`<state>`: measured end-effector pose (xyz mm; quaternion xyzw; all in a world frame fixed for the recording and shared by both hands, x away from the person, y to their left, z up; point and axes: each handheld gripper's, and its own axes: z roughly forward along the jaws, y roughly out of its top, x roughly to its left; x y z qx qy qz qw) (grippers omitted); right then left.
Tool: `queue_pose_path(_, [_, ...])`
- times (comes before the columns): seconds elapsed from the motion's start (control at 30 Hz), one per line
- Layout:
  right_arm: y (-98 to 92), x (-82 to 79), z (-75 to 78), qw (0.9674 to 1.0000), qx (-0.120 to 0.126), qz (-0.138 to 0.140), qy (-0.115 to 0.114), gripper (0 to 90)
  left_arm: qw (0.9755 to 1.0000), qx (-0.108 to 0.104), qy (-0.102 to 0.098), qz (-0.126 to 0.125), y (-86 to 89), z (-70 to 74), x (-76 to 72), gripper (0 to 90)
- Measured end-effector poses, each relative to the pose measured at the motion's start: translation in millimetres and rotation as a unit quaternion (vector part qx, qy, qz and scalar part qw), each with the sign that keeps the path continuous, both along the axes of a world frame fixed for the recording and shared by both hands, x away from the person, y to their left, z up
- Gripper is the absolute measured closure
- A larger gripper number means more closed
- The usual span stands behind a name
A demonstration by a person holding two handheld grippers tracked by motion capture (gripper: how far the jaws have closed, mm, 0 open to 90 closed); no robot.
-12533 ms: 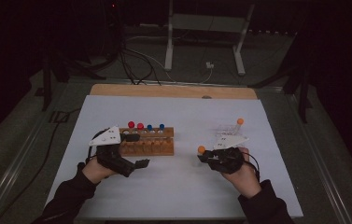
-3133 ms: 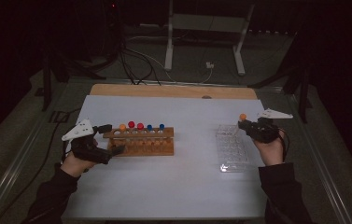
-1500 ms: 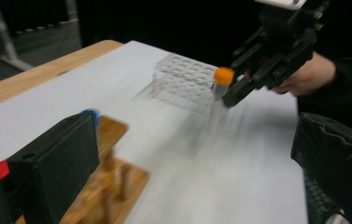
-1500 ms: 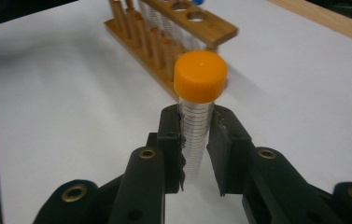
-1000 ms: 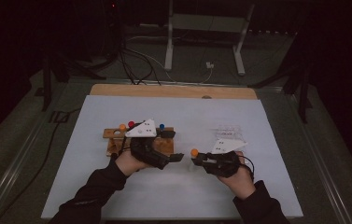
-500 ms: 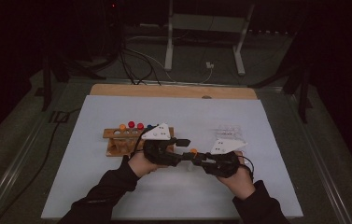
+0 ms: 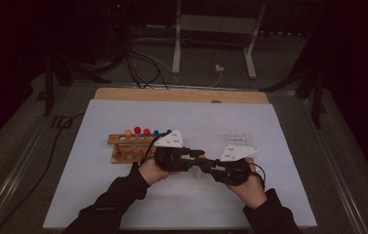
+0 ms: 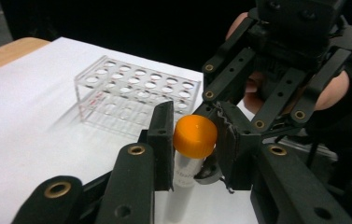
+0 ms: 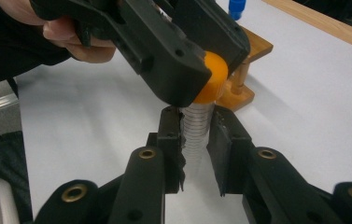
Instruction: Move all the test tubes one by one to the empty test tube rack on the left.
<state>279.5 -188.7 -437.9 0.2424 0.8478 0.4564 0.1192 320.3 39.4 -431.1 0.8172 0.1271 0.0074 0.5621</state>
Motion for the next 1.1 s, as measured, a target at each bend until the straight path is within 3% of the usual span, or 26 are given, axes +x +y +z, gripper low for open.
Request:
queue_pose_path(0.17, [-1.4, 0.9, 0.3, 1.0, 0.009, -0.001, 0.001, 72.4, 1.0, 0.003, -0.008, 0.005, 2.8, 3.6, 0.6, 71.6])
queue_pose_path(0.23, [-3.3, 1.4, 0.9, 0.9998, 0.019, 0.001, 0.002, 66.4, 0.9999, 0.003, -0.012, 0.009, 5.6, 6.9, 1.1, 71.7])
queue_pose_path(0.3, [-4.8, 0.9, 1.7, 0.9995, 0.025, -0.014, -0.008, 56.9, 0.9998, 0.004, -0.016, 0.011, 10.0, 11.0, 1.6, 71.7])
queue_pose_path(0.47, [-9.3, 3.2, 2.9, 0.9988, 0.034, -0.035, -0.007, 39.2, 0.9994, 0.007, -0.025, 0.023, 23.7, 22.4, 1.8, 71.8])
queue_pose_path(0.67, [-9.2, 8.5, 1.5, 0.9981, 0.044, -0.027, 0.033, 23.7, 0.9985, 0.007, -0.034, 0.042, 46.3, 39.5, 3.4, 71.8])
queue_pose_path(1.0, [-8.6, 5.5, 4.7, 0.9967, 0.058, -0.054, 0.017, 6.5, 0.9948, 0.016, -0.051, 0.086, 88.7, 61.7, 4.3, 71.8])
queue_pose_path(1.1, [-8.9, 5.2, 4.7, 0.9969, 0.059, -0.049, 0.018, 1.4, 0.9931, 0.015, -0.055, 0.102, 103.2, 67.4, 3.4, 71.8])
